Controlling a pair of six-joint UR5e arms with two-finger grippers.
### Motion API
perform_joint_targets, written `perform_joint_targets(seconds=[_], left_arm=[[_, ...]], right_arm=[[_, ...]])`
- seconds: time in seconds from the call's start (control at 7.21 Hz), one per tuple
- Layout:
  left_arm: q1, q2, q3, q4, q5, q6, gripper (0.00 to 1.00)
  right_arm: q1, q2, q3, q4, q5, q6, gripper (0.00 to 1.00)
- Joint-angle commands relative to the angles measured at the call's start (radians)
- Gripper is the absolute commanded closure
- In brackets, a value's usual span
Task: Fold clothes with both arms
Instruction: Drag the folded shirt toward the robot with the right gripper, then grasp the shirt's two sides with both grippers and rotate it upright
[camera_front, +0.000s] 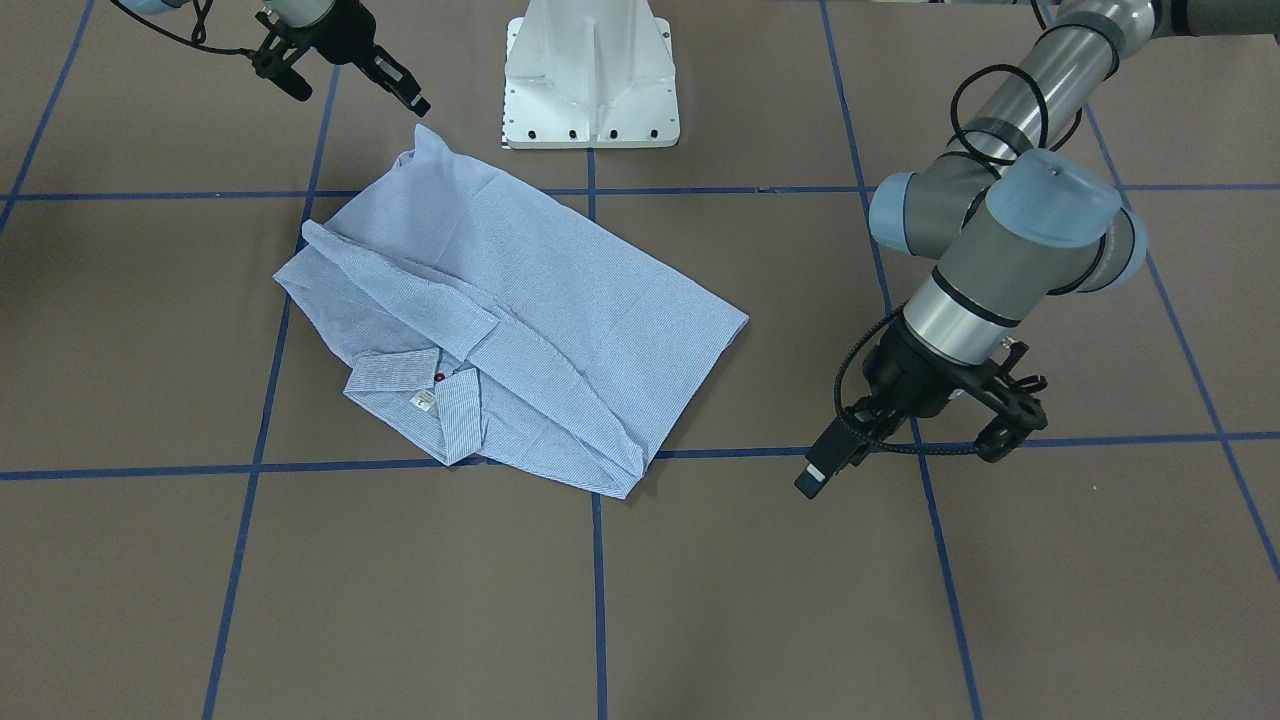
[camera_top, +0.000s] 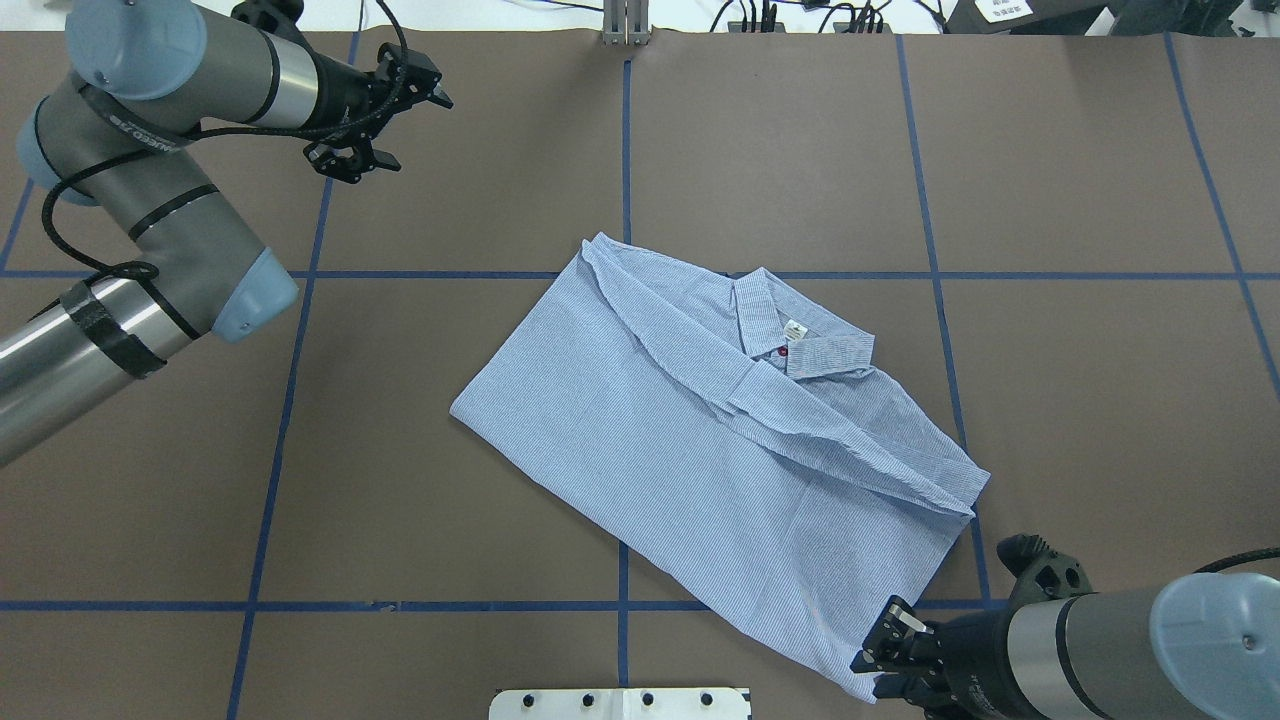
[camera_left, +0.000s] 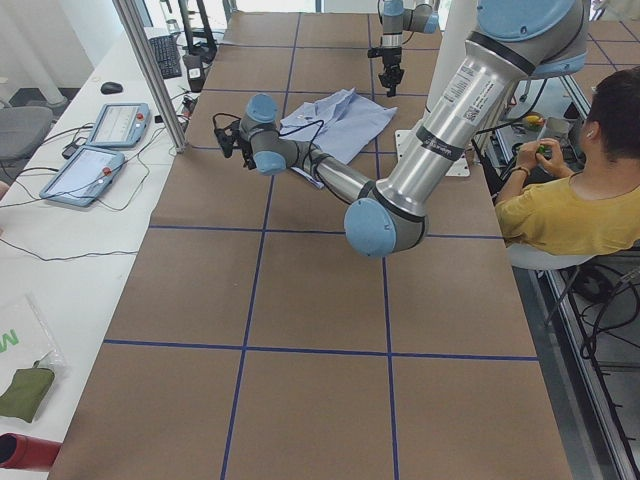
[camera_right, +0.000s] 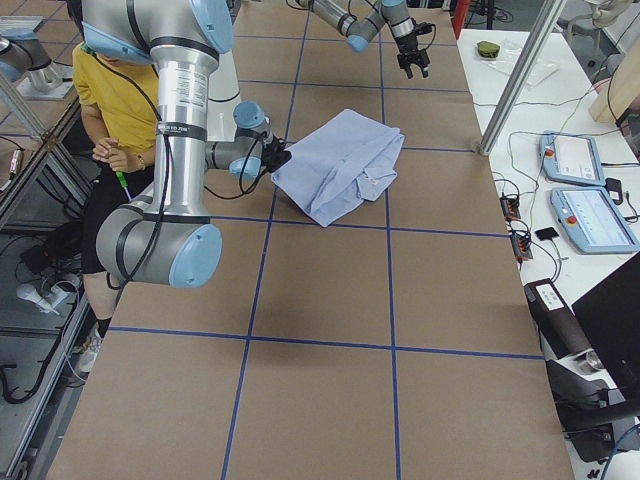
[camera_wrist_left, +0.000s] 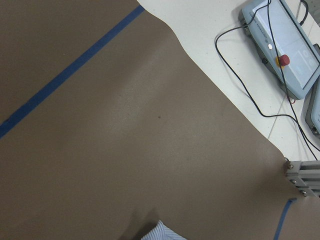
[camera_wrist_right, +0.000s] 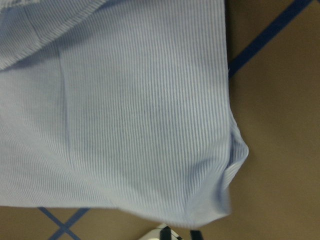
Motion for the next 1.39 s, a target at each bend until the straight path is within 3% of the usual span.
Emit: perform_joint_targets(seconds=[0.0,0.28,0.55,1.25], left_arm=[[0.109,0.088,-0.125,-0.002,-0.003,-0.011,0.00],[0.215,0.257,-0.288,-0.002,0.021,-0.055,0.00],[0.354,0.274,-0.273,0.001,0.180,-0.086,0.03],[0.427,0.261,-0.235,0.010,0.239,-0.086,0.22]], right_arm=[[0.099,0.005,0.002,0.001,0.026,-0.042,0.00],[0.298,0.151,-0.078,0.000,0.025,-0.079,0.00],[0.420,0.291,-0.232,-0.007,0.014,-0.177,0.00],[0.470,0.368,-0.369,-0.005,-0.012,-0.206,0.00]])
